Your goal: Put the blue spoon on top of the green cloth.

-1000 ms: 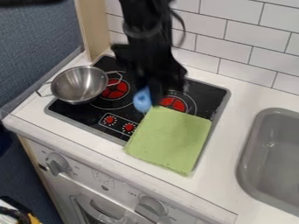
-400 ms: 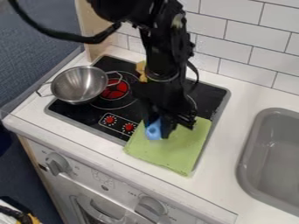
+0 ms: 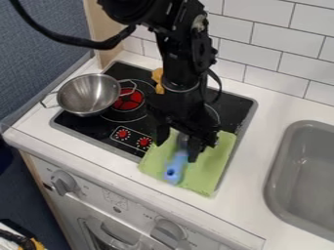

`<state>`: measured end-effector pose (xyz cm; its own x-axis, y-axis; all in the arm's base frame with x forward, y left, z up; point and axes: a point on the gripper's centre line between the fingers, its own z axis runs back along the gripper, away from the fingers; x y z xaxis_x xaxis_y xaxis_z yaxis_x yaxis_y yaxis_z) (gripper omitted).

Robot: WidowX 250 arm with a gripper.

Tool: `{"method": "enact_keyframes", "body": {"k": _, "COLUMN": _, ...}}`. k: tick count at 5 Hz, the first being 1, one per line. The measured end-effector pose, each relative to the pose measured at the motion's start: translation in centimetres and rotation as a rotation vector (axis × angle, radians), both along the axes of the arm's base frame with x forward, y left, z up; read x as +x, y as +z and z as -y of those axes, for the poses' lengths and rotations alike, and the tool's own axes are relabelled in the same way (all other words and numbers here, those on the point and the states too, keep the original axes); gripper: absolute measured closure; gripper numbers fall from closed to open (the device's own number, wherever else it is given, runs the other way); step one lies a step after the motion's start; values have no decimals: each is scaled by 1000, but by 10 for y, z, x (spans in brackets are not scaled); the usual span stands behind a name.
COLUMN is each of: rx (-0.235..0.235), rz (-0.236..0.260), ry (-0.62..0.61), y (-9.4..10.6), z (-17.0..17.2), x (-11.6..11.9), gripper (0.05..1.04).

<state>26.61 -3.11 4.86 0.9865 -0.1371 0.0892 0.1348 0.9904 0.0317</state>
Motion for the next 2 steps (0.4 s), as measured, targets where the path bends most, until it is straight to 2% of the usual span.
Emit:
{"method": "enact_keyframes", "body": {"k": 1, "rx": -23, "rz": 72, "ry": -14, "y": 35, "z": 3, "x": 1, "gripper": 81}}
{"method": "enact_keyframes", "body": {"k": 2, "rx": -37, "rz": 86, "ry": -14, "y": 51, "z": 4, "x": 0, "gripper": 84}}
